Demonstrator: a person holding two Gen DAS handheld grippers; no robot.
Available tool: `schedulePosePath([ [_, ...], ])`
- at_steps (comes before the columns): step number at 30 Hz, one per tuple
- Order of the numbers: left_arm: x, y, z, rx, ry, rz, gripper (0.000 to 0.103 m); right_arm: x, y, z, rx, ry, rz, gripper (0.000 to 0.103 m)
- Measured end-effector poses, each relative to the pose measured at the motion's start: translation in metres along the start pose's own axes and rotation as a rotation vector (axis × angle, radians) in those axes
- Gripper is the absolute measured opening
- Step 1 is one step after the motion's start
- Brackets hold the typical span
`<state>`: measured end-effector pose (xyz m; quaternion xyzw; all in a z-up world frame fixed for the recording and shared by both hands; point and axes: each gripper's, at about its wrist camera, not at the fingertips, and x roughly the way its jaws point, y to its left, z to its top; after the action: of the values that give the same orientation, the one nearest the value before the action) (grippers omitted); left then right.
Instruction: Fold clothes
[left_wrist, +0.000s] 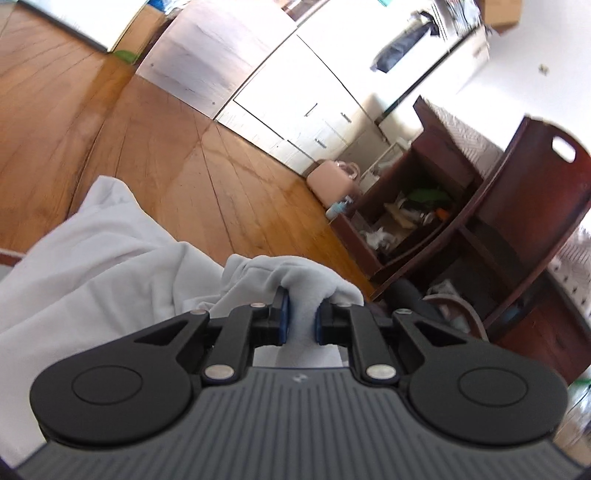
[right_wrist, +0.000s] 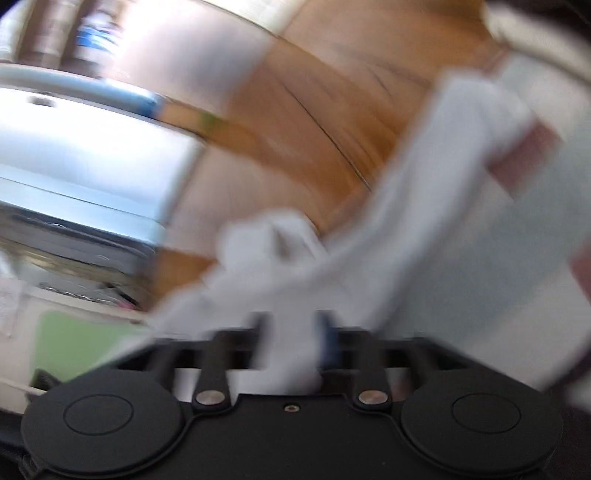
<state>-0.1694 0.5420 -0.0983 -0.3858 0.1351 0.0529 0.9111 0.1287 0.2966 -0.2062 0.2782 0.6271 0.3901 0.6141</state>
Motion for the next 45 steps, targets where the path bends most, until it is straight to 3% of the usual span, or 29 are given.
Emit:
schedulePosePath([
  [1, -0.001, 0.000, 0.000, -0.006, -0.003, -0.010, 0.012, 0.006, -0.010, -0.006, 0.084, 0.042, -0.004, 0.070],
  [4, -0.004, 0.001, -0.002, -0.018, -0.008, -0.038, 0.012, 0.042, -0.025, -0.012, 0.270, 0.111, 0.105, 0.074],
  [6, -0.006, 0.002, -0.002, -0.028, -0.011, -0.048, 0.012, 0.053, -0.023, -0.009, 0.265, 0.045, 0.103, 0.073],
  [7, -0.007, 0.003, -0.002, -0.039, -0.018, -0.059, 0.012, 0.057, -0.022, -0.007, 0.253, 0.005, 0.095, 0.069],
  [9, -0.010, 0.006, -0.001, -0.060, -0.031, -0.080, 0.012, 0.056, -0.015, 0.000, 0.151, -0.093, 0.037, 0.051],
  [11, -0.013, 0.010, -0.003, -0.101, -0.046, -0.117, 0.012, 0.051, -0.007, 0.011, 0.037, -0.195, -0.010, 0.047],
  [12, -0.013, 0.012, -0.002, -0.123, -0.046, -0.144, 0.012, 0.046, -0.003, 0.018, -0.015, -0.246, -0.027, 0.032],
  [13, -0.013, 0.012, -0.003, -0.131, -0.043, -0.156, 0.012, 0.042, 0.001, 0.024, -0.061, -0.283, -0.030, 0.011],
  [15, -0.011, 0.009, -0.004, -0.102, -0.030, -0.136, 0.012, 0.033, 0.012, 0.033, -0.115, -0.346, -0.032, 0.010],
  [18, -0.007, 0.007, -0.004, -0.062, -0.012, -0.096, 0.012, 0.003, 0.034, 0.035, -0.280, -0.518, -0.145, 0.009],
  [21, 0.001, 0.012, -0.003, -0.064, 0.038, -0.127, 0.012, -0.042, 0.067, 0.029, -0.517, -0.704, -0.268, 0.008],
  [23, 0.011, 0.009, -0.006, -0.036, 0.115, -0.176, 0.013, -0.074, 0.093, 0.028, -0.673, -0.831, -0.333, 0.008],
  [25, 0.030, 0.001, -0.016, -0.022, 0.221, -0.213, 0.025, -0.108, 0.123, 0.022, -0.848, -0.966, -0.410, 0.008],
  [27, 0.050, -0.008, -0.028, 0.000, 0.320, -0.225, 0.055, -0.142, 0.142, 0.023, -0.999, -1.033, -0.505, 0.008],
  [30, 0.079, -0.025, -0.046, 0.105, 0.435, -0.133, 0.059, -0.166, 0.136, 0.044, -1.116, -1.007, -0.743, 0.006],
  [32, 0.096, -0.026, -0.059, 0.143, 0.520, -0.053, 0.059, -0.166, 0.101, 0.052, -1.187, -1.018, -0.988, 0.007],
  [35, 0.113, -0.012, -0.074, 0.126, 0.610, 0.070, 0.059, -0.156, 0.059, 0.065, -1.211, -0.900, -1.179, 0.017],
  [36, 0.116, -0.008, -0.076, 0.133, 0.618, 0.104, 0.059, -0.154, 0.054, 0.069, -1.185, -0.871, -1.173, 0.018],
  [39, 0.123, 0.002, -0.079, 0.160, 0.626, 0.179, 0.059, -0.153, 0.050, 0.086, -1.080, -0.829, -1.129, 0.034],
  [43, 0.128, 0.006, -0.081, 0.164, 0.620, 0.193, 0.059, -0.168, 0.057, 0.119, -0.914, -0.789, -1.022, 0.032],
  [45, 0.130, 0.008, -0.083, 0.161, 0.622, 0.201, 0.059, -0.182, 0.062, 0.134, -0.832, -0.778, -0.924, 0.031],
])
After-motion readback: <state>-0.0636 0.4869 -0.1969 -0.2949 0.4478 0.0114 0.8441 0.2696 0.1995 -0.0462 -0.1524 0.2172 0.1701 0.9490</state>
